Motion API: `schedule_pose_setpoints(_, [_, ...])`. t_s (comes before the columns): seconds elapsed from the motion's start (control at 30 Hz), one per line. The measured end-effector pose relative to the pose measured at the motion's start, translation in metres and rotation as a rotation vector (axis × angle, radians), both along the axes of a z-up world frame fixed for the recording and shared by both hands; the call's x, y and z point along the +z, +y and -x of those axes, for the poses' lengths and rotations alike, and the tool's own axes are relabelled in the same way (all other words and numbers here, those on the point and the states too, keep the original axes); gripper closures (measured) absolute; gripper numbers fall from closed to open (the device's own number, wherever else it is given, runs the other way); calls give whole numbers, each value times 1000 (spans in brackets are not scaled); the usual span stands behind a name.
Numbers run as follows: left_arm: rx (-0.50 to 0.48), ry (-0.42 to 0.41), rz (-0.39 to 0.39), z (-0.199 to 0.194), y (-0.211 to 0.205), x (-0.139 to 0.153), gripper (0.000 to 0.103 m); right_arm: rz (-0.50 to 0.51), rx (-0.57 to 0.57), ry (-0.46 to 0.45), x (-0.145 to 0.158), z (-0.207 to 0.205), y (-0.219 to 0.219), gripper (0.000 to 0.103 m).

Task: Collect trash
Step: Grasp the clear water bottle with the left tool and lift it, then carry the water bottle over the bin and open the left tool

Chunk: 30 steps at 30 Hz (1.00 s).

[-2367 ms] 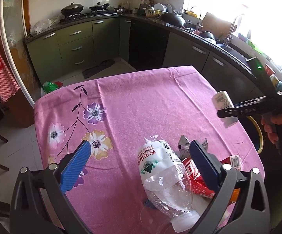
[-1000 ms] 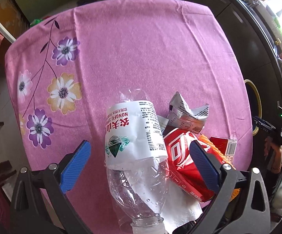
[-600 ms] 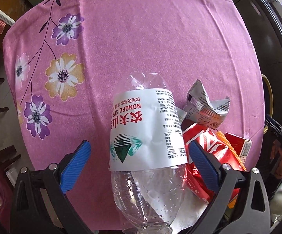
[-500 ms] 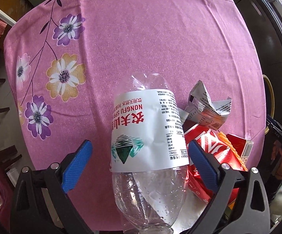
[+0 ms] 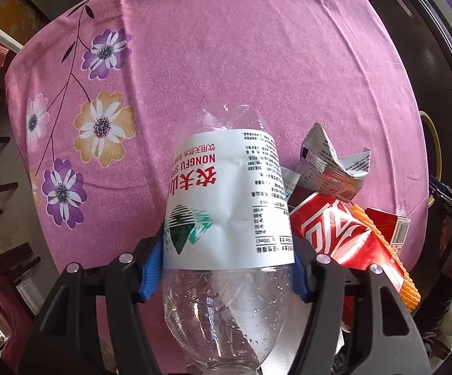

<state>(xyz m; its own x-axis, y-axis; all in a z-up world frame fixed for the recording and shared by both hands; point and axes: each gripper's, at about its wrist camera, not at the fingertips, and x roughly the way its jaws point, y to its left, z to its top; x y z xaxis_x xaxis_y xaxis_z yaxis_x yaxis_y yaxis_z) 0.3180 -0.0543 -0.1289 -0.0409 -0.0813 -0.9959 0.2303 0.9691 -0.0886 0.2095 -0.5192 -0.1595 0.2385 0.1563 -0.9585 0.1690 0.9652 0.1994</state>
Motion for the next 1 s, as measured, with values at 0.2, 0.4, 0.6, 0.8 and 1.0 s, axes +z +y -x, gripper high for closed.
schedule_pose_setpoints(0.2, [-8,-28,9,1,-7,12,42,0,4,1,1,0,2,35])
schedule_pose_setpoints(0.4, [-4,-57,13,-11,-5,27,42,-1,7,-5,4,1,2,35])
schedule_pose_setpoints(0.6, [-38,-111,12,-12,-17,51,42,1,-2,-50,21,12,-4,35])
schedule_pose_setpoints(0.8, [-165,-175,41,-1,-83,87,41,10,-48,-128,47,45,-22,35])
schedule_pose_setpoints(1.0, [-387,-195,84,32,-202,100,41,23,-113,-181,62,93,-51,35])
